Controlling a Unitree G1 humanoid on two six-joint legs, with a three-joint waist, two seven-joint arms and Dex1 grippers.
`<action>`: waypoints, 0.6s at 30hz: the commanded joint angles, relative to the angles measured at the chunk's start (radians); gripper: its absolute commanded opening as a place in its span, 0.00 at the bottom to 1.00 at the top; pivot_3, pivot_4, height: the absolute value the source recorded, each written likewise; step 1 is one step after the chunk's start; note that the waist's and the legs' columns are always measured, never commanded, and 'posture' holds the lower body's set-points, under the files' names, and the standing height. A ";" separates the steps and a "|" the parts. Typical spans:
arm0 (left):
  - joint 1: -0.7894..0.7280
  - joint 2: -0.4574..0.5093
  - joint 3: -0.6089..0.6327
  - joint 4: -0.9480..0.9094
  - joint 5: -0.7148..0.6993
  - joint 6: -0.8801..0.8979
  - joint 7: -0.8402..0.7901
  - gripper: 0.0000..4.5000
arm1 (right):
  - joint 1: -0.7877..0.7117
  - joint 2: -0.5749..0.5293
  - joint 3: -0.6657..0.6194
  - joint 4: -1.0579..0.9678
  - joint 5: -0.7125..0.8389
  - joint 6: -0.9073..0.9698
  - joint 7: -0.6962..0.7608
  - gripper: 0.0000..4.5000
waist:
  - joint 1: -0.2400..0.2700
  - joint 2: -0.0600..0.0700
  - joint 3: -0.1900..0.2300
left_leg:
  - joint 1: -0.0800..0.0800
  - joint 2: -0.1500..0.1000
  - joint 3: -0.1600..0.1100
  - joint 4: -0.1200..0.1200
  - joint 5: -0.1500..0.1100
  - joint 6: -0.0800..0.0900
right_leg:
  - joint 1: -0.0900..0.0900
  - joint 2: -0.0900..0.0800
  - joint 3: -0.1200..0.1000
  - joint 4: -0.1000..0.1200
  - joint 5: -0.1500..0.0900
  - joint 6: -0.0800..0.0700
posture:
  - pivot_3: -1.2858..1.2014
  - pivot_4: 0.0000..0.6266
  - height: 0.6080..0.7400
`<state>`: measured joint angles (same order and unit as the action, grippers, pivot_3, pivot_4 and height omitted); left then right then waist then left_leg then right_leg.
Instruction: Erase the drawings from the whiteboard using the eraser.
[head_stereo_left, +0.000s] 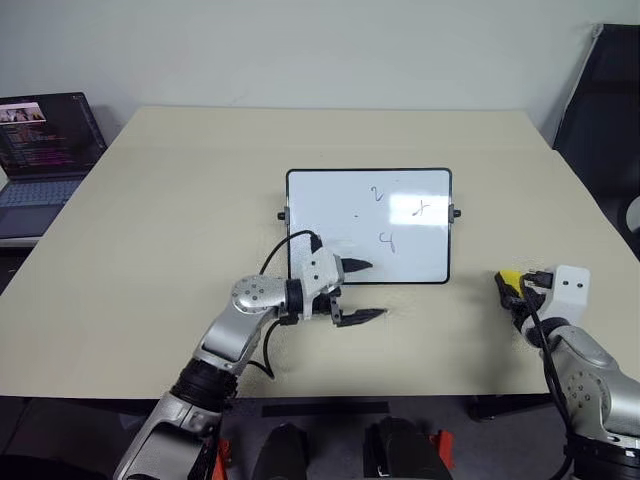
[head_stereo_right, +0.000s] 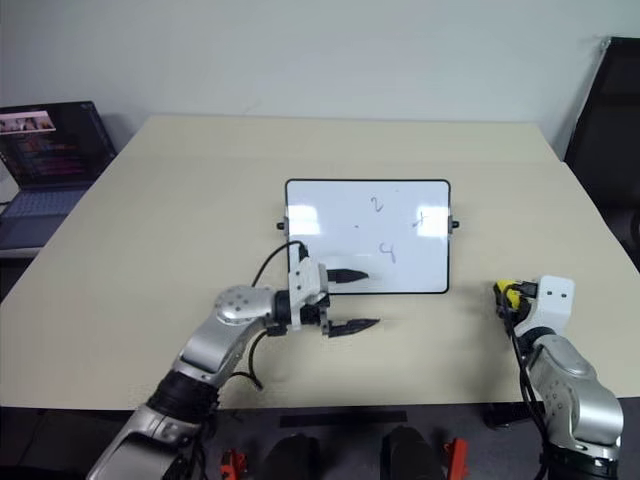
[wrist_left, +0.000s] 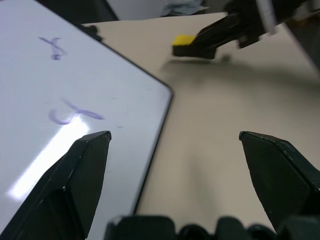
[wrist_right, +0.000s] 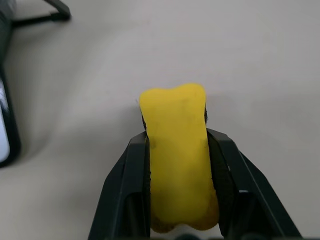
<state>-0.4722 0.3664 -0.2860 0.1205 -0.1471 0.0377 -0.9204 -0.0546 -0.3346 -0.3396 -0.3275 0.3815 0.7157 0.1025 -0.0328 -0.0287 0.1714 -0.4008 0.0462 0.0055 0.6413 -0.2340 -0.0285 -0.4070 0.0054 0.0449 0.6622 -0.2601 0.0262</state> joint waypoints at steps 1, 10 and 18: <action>-0.051 -0.013 0.041 0.055 0.059 -0.088 0.085 1.00 | -0.051 -0.004 0.053 -0.046 -0.041 -0.106 0.024 0.26 | 0.000 0.000 0.000 | 0.000 0.000 0.000 0.000 0.000 0.000 | 0.000 0.000 0.000 0.000 0.000 0.000 | 0.52 0.24 1.00; -0.106 -0.029 0.045 0.155 0.102 -0.162 0.137 1.00 | -0.269 0.057 0.184 0.110 -0.132 -0.279 0.032 0.26 | 0.001 0.000 0.001 | -0.001 0.000 0.000 0.000 0.000 0.000 | 0.000 0.000 0.000 -0.001 0.000 0.000 | 0.52 0.24 1.00; -0.113 -0.041 0.051 0.161 0.107 -0.169 0.152 1.00 | -0.426 0.065 0.229 0.294 -0.180 -0.334 0.062 0.26 | 0.003 0.000 0.001 | -0.001 0.000 0.000 0.000 0.000 0.000 | -0.001 0.000 -0.001 0.000 0.000 0.000 | 0.52 0.24 1.00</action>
<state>-0.5632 0.3277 -0.2586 0.2990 -0.0422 -0.1144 -0.7756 -0.4609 -0.2633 -0.1112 -0.0345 0.2124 0.4125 0.1568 -0.0300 -0.0286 0.1721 -0.4020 0.0463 0.0053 0.6409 -0.2340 -0.0285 -0.4078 0.0056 0.0443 0.6621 -0.2598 0.0262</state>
